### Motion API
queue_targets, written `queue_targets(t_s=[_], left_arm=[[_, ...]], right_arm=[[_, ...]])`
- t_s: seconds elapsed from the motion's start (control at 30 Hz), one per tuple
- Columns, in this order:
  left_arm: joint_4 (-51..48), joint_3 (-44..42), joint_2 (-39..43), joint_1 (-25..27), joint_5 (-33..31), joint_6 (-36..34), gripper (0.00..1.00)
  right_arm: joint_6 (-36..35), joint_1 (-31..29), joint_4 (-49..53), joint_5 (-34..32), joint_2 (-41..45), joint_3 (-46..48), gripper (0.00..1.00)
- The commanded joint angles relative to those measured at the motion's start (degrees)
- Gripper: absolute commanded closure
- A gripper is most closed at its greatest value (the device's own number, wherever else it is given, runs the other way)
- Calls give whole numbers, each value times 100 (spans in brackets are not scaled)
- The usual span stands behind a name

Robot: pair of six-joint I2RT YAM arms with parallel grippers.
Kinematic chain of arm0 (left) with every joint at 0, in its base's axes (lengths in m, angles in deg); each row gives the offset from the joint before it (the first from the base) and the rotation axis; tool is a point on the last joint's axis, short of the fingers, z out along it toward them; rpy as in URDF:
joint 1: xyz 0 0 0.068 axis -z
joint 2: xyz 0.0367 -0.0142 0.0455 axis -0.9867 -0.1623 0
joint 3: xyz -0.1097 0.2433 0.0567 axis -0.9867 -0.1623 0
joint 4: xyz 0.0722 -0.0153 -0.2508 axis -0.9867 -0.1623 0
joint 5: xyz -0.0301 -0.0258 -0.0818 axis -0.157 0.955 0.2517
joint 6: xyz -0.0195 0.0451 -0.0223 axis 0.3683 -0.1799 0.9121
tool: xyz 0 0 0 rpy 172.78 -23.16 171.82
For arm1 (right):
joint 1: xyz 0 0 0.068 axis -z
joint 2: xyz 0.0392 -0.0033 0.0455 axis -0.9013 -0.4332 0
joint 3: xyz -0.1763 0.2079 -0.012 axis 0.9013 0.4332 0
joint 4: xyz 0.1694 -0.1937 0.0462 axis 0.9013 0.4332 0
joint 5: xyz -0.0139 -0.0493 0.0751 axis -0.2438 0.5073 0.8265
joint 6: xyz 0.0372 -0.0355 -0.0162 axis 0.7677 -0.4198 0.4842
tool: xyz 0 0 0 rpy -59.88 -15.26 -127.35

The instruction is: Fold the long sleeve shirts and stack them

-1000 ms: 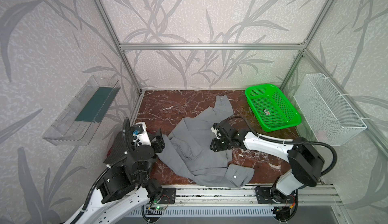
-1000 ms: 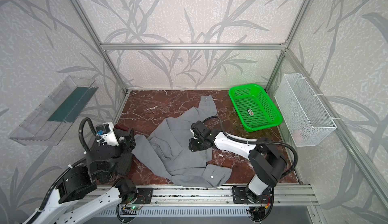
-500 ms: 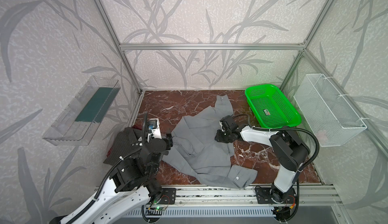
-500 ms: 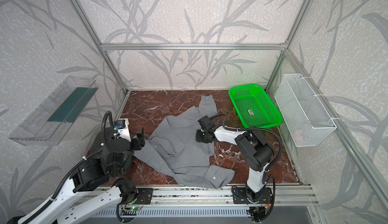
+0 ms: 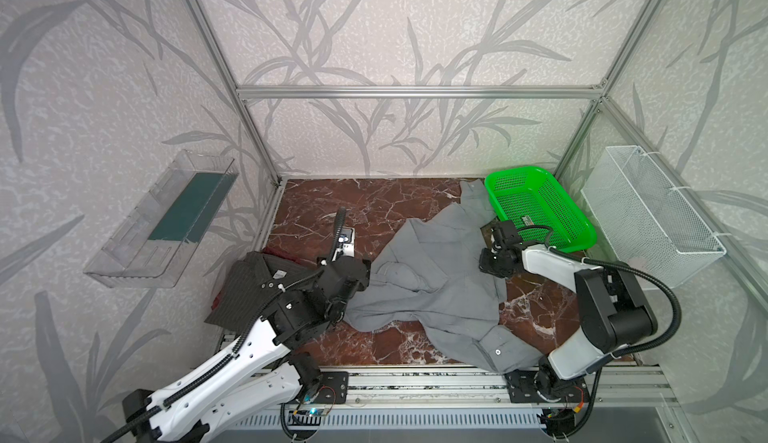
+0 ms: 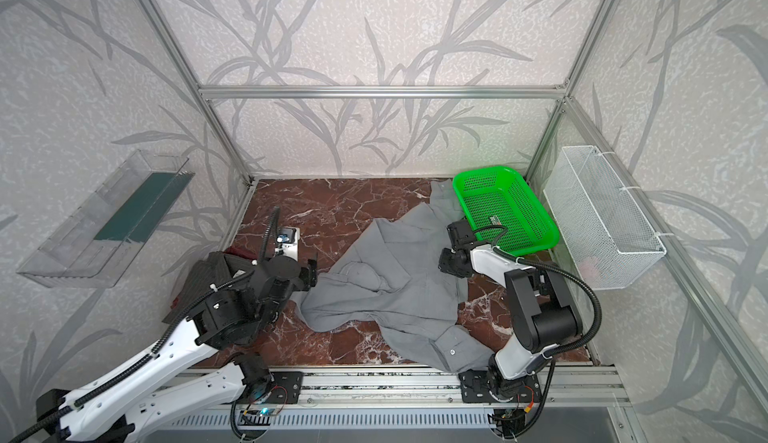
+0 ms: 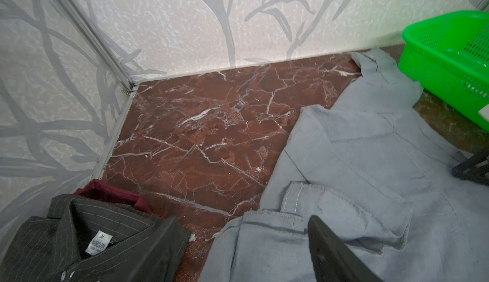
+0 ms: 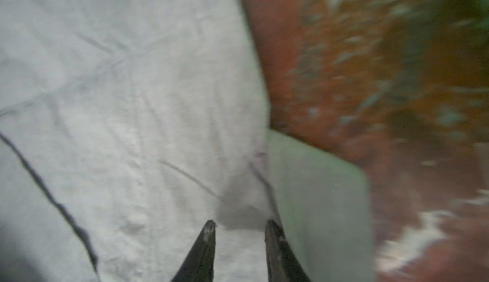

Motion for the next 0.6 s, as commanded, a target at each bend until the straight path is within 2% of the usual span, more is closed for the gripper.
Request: queue_targets(t_s=[0.0,0.13,0.2,0.27,0.47,0.57], left_arm=[[189,138,-125,18,306,-69,23],[463,56,-452,34,1015,-181,21],[534,43,-759,60,1231,-306,15],[498,154,-1183,158,1414,-439,15],[852,469,-2338,868,1493,-890,9],[936,753,-2988,1171,1827,-1064,8]], right_arm=[[-551,139,471,-25,305,-192,66],[-539,-50,323,885,450,-283,63],[-582,-333,293,804,767,-274,60],[-535,-441,397,850,1108,-336,56],[-559,-417,825,556,2187,-498,41],[-564,-238,1082,655,2706,-579,34]])
